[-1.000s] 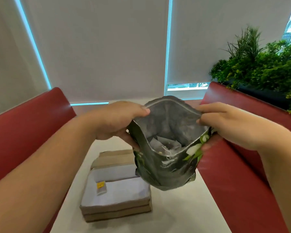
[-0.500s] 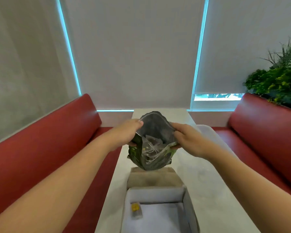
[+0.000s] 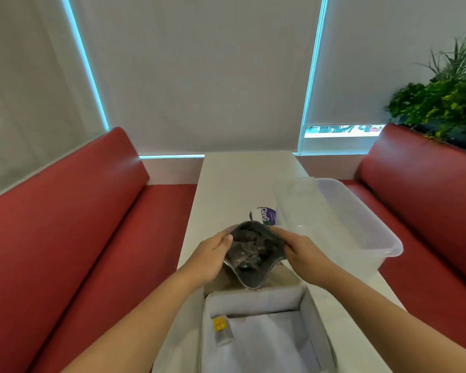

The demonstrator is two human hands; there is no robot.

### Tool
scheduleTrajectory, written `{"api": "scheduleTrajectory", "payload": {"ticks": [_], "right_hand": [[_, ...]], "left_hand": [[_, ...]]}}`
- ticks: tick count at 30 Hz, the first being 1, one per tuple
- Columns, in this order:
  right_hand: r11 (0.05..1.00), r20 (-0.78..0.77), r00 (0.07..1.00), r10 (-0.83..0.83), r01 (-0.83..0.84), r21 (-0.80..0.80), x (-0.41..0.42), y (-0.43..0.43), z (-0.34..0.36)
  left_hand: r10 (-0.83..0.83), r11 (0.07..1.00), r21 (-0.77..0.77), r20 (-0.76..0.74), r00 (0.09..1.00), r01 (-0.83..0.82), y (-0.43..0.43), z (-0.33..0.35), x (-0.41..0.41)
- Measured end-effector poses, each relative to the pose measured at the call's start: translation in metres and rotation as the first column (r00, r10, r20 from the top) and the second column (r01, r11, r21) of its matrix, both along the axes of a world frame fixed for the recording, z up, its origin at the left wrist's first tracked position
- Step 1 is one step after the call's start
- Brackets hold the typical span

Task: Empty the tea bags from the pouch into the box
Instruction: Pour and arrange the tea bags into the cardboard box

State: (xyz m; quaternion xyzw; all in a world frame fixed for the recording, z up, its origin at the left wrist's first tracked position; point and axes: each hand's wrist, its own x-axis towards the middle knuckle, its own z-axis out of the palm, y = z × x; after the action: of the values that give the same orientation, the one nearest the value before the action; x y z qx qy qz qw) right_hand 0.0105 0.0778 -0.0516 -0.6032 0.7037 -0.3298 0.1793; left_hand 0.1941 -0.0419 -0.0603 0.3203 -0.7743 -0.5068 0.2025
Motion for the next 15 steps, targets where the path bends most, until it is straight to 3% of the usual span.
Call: {"api": "scheduleTrajectory", "payload": {"ticks": [2,6,8,10,12,15], "right_hand": [[1.000,-0.013,1.000,-0.014,0.014,-0.013,-0.001,0.005,-0.003],[0.991,-0.082,0.987,-0.135,0.132,-0.032,-0.003,0.009,-0.006],[0.950,-0.284,0.918,-0.278,0.220,-0.221,0.007,0.017,-0.006],[0.908,-0.491,0.808,-0.326,0.124,-0.399,0.026,0.029,-0.008],[0.955,-0.641,0.750,-0.160,-0.047,-0.293,0.049,0.037,-0.019],[0.997,-0.760,0.650,-0.023,-0.039,-0.063,0.058,0.035,-0.040]], "left_hand": [[-0.014,0.997,-0.069,0.036,0.999,0.016,-0.001,-0.002,0.004],[0.086,0.877,-0.481,0.168,0.982,0.005,-0.001,0.006,0.013],[0.175,0.799,-0.597,0.121,0.977,-0.069,0.001,0.012,0.013],[0.230,0.739,-0.664,0.093,0.969,-0.112,0.001,0.016,0.012],[0.239,0.684,-0.723,0.094,0.966,-0.099,0.000,0.019,0.009],[0.167,0.524,-0.852,0.116,0.979,0.011,0.004,0.024,0.004]]}}
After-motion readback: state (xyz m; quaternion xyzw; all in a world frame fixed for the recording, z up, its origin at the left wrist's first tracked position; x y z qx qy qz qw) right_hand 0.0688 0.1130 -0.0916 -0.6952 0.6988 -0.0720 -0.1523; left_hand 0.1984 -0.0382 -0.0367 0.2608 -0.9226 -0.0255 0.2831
